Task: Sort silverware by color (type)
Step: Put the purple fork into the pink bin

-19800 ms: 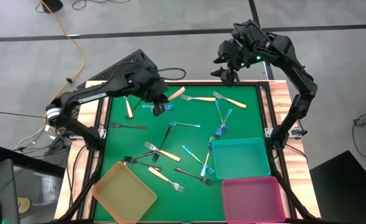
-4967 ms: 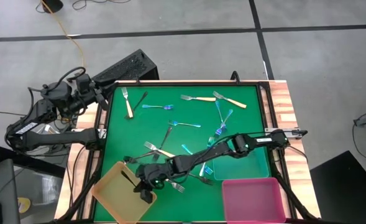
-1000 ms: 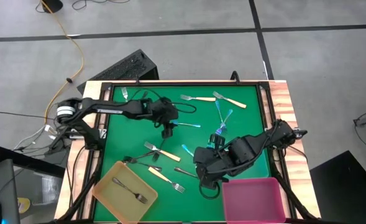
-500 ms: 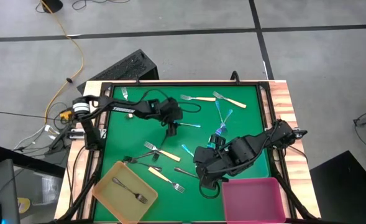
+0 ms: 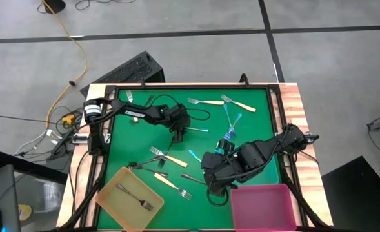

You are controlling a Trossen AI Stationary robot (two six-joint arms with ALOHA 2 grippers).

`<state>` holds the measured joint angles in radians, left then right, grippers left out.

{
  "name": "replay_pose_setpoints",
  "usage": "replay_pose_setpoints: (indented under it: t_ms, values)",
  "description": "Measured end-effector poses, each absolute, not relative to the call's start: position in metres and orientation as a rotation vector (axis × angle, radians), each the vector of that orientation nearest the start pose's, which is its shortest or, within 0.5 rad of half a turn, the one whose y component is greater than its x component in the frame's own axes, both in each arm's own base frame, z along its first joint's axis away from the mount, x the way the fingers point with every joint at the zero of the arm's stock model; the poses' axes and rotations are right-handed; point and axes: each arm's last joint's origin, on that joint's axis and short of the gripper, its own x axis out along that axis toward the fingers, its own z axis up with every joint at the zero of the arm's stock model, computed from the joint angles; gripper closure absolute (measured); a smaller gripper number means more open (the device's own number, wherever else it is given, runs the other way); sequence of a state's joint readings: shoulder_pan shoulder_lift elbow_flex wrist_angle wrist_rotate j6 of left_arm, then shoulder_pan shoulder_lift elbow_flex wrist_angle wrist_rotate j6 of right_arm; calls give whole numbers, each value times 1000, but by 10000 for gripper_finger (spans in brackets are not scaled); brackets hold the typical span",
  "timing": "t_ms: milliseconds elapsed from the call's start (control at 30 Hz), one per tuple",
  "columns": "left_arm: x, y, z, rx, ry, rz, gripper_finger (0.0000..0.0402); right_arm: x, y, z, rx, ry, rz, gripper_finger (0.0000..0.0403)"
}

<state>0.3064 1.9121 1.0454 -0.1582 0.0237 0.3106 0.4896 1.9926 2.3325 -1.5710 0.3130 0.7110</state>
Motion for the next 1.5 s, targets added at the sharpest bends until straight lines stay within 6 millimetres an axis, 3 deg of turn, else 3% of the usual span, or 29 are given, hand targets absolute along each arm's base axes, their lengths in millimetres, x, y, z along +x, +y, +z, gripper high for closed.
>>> replay_pose_setpoints:
  t_ms: [267,467,700,967,1100,1267,1500]
  values:
    - [344,110,116,46,1074,120,386,331,167,393,164,1104,-256,301]
    - [343,110,117,-25,1071,175,399,330,170,393,168,1103,-256,301]
    - [339,113,137,-115,995,304,401,326,177,394,107,1021,-329,301]
    - [320,112,214,-157,772,344,401,329,177,396,83,971,-338,301]
    - [294,104,268,-144,621,389,401,332,173,397,55,945,-356,301]
    - [254,90,317,-116,496,465,401,329,161,401,-4,951,-390,301]
    - [215,78,356,-170,311,507,401,316,137,413,-140,953,-374,301]
